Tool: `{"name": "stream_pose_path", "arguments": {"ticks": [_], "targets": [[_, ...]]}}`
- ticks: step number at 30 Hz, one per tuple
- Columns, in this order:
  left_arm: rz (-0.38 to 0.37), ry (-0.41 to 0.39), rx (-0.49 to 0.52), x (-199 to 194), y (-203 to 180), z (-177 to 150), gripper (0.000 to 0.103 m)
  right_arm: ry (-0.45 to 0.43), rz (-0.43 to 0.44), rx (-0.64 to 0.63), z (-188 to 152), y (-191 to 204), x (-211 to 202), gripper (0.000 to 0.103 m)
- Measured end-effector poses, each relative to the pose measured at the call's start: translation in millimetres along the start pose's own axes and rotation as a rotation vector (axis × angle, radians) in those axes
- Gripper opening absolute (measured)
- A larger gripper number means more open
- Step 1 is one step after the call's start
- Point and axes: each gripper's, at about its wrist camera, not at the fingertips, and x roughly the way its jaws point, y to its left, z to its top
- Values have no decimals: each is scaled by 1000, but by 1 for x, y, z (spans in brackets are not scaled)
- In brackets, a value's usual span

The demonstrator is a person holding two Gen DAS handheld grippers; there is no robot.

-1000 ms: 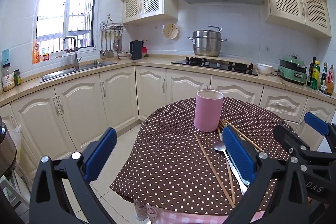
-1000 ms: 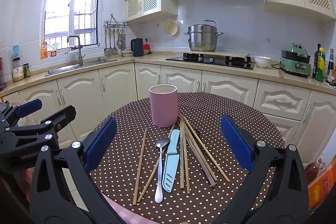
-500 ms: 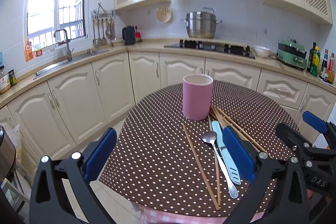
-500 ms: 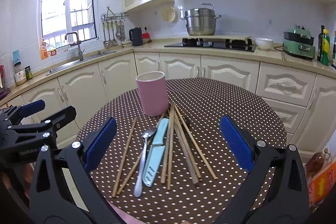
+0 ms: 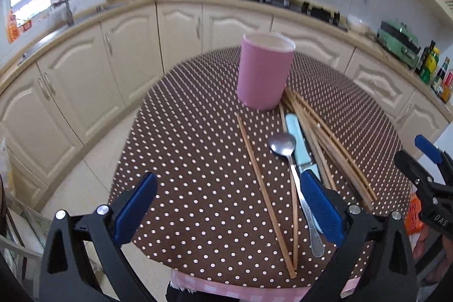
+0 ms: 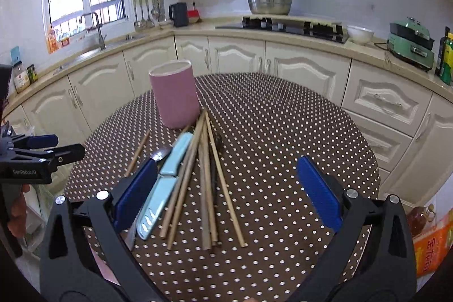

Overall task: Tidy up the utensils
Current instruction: 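Close the left gripper on a wooden chopstick while the right gripper grasps another, then lift both chopsticks upright and lower them into the pink cup, opening the left gripper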

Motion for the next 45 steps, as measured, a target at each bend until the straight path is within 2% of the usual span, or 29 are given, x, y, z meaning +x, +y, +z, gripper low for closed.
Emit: {"name": "stream_pose_path", "arguments": {"ticks": [2, 4, 5, 7, 9, 12, 16, 18, 24, 26, 27, 28, 30, 31, 33, 34, 37, 42, 45], "targets": [[-21, 52, 3, 12, -3, 0, 90, 18, 13, -7, 0, -2, 7, 97], [-60, 116, -16, 30, -5, 3, 72, 49, 21, -16, 0, -5, 16, 97], [-73, 149, -25, 40, -6, 4, 69, 66, 29, -18, 0, -7, 22, 97], [-59, 212, -20, 59, -11, 7, 56, 110, 28, -27, 4, -10, 32, 97], [-55, 255, -6, 74, -18, 10, 51, 148, 35, -36, 10, -15, 42, 97], [-62, 321, -22, 92, -21, 15, 36, 202, 24, -59, 21, -24, 54, 97], [-32, 341, -26, 104, -22, 21, 18, 329, 97, -51, 35, -36, 78, 97], [-27, 344, -36, 107, -19, 22, 10, 393, 129, -47, 38, -38, 92, 92], [-74, 337, -82, 107, -9, 25, 6, 548, 200, -89, 45, -26, 131, 62], [-92, 332, -90, 103, -7, 25, 6, 570, 199, -119, 45, -20, 136, 46], [-93, 330, -90, 102, -7, 25, 6, 582, 196, -128, 45, -18, 138, 42], [-95, 327, -91, 101, -7, 25, 6, 592, 198, -130, 45, -18, 139, 32], [-108, 316, -90, 96, -4, 25, 5, 608, 208, -127, 45, -19, 141, 28], [-112, 310, -89, 95, -5, 26, 5, 614, 215, -126, 45, -20, 141, 21], [-123, 297, -92, 88, -1, 27, 6, 634, 236, -119, 44, -22, 141, 17], [-131, 288, -94, 85, -2, 28, 5, 639, 242, -117, 43, -22, 142, 11], [-152, 248, -89, 64, 5, 31, 5, 631, 267, -101, 42, -27, 134, 7], [-204, 155, -55, 32, -2, 40, 5, 567, 295, -92, 55, -38, 101, 6], [-223, 130, -53, 21, -6, 45, 5, 552, 280, -115, 61, -39, 94, 7]]}}
